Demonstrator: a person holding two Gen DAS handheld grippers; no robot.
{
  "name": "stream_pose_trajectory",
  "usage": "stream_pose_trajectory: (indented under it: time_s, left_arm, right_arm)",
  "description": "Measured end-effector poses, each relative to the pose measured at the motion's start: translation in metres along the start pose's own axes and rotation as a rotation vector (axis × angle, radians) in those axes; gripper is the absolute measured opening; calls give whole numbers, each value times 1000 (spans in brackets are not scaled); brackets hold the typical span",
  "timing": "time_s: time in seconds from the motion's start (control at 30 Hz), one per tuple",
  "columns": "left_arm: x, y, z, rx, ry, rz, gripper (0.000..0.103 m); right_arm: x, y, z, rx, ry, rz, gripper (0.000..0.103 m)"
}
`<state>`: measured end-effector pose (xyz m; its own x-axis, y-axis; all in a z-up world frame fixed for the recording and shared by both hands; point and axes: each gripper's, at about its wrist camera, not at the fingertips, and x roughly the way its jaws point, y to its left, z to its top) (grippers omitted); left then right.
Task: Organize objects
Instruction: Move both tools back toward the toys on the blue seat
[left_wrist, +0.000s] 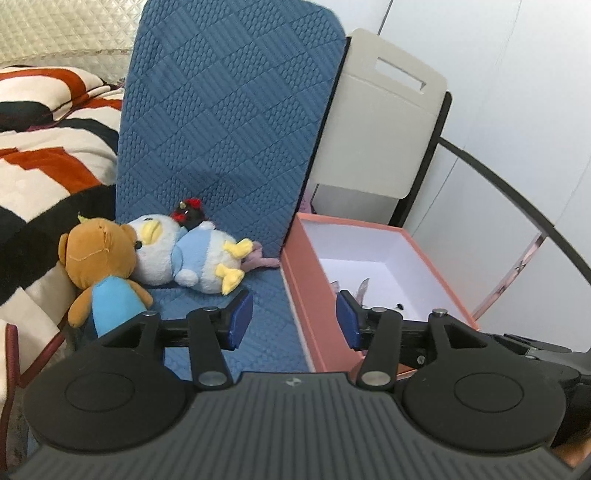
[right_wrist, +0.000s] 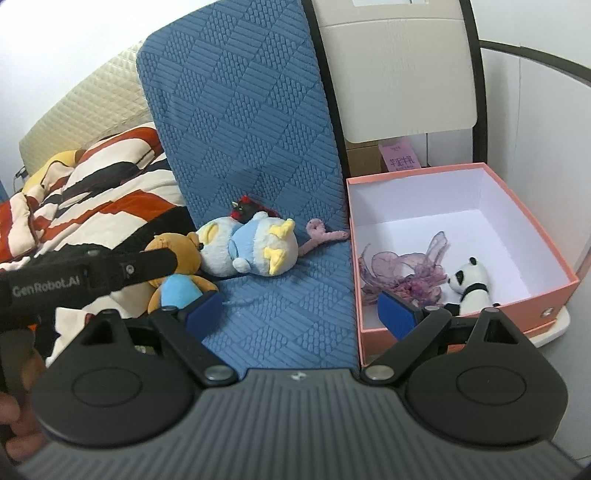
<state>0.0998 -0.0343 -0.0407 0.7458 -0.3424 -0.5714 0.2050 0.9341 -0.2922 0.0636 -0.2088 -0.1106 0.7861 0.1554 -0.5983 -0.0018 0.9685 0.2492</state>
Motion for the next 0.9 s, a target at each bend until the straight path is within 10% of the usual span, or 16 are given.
stream_pose_trajectory:
  time_s: [0.9]
  left_arm:
    - [114,79,-27,0,38,94,89]
  right_arm:
    - [84,-16,-26,29,-29,-24,79]
